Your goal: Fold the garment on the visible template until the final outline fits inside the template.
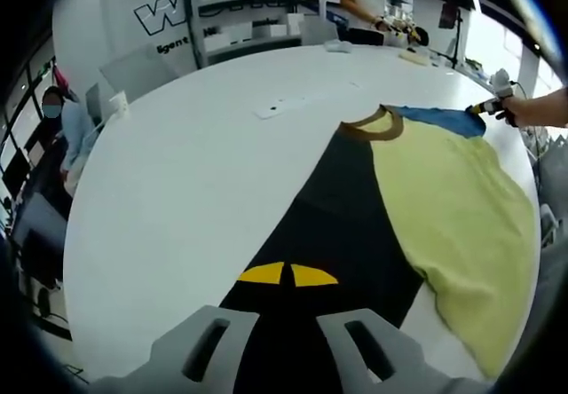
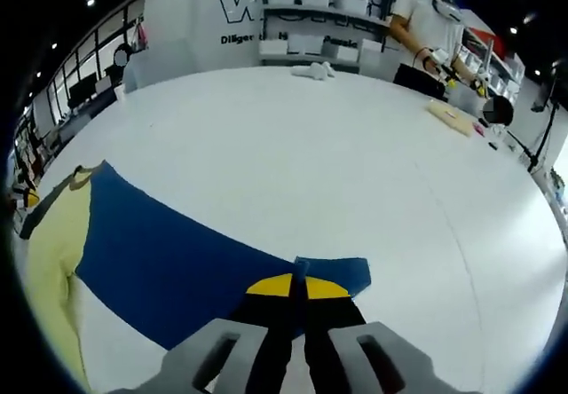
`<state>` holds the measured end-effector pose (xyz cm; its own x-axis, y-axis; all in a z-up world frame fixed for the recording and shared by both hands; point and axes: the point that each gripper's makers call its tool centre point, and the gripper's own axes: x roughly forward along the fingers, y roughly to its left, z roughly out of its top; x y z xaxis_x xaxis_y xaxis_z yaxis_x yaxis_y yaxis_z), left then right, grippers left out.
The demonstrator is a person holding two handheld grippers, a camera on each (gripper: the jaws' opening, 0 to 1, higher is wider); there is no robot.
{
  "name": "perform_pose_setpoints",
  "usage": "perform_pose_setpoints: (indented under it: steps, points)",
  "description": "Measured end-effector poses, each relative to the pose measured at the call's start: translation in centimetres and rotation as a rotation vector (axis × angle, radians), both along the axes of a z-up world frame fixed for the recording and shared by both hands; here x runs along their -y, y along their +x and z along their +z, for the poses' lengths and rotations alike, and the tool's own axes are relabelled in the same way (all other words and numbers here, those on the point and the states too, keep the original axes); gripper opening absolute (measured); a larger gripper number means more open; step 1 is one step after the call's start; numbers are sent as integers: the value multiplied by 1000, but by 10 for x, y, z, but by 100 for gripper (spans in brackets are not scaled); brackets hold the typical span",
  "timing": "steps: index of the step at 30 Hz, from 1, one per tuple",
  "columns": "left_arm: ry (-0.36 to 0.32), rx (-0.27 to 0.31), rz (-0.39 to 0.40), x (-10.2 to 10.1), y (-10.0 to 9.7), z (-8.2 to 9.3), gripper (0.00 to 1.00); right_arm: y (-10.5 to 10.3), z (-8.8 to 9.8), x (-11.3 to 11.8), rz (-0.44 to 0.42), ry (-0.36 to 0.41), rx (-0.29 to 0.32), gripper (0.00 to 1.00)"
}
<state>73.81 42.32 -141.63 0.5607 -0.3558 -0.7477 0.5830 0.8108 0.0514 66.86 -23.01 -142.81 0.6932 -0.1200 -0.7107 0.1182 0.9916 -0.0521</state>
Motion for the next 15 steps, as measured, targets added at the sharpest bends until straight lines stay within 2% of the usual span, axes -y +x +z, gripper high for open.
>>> perform_pose_setpoints:
  steps: [6,9,15]
  points:
    - [-2,0,6,-2,0,-1,3,-16,11,4,-59,10,40,0]
    - [-2,0,9,-2,0,-1,3,-26,14,11,-137,31,83,0]
    - [-4,3,14,-1,0,0,3,-47,18,21,-244,38,126,0]
